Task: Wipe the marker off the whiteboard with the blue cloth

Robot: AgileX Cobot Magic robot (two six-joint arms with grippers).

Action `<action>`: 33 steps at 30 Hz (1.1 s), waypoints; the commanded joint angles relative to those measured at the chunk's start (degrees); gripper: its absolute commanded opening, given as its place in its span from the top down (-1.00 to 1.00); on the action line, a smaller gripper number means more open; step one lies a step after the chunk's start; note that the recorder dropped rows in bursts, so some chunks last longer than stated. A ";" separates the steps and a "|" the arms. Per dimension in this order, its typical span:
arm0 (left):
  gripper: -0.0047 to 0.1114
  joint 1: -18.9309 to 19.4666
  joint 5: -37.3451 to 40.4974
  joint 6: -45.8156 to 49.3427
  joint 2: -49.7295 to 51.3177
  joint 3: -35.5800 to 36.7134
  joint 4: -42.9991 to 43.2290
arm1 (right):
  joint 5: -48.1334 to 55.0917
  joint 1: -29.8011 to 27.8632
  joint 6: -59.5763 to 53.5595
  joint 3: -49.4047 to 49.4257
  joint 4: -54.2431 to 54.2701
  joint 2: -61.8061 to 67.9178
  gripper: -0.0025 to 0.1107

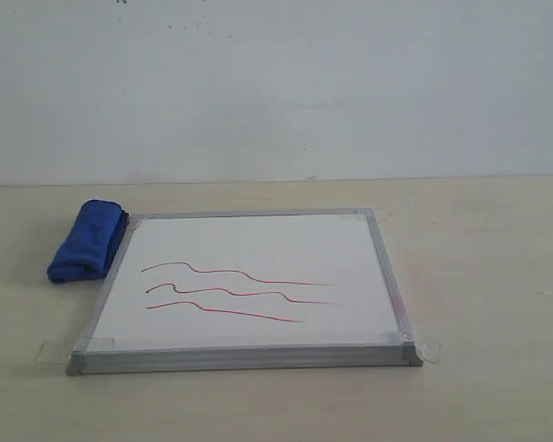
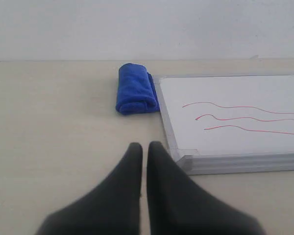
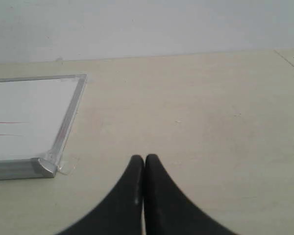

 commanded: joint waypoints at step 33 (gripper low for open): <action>0.85 -0.43 -20.22 -2.54 26.08 -27.54 0.36 | -0.23 -0.30 -0.09 -0.01 -0.04 -0.25 0.96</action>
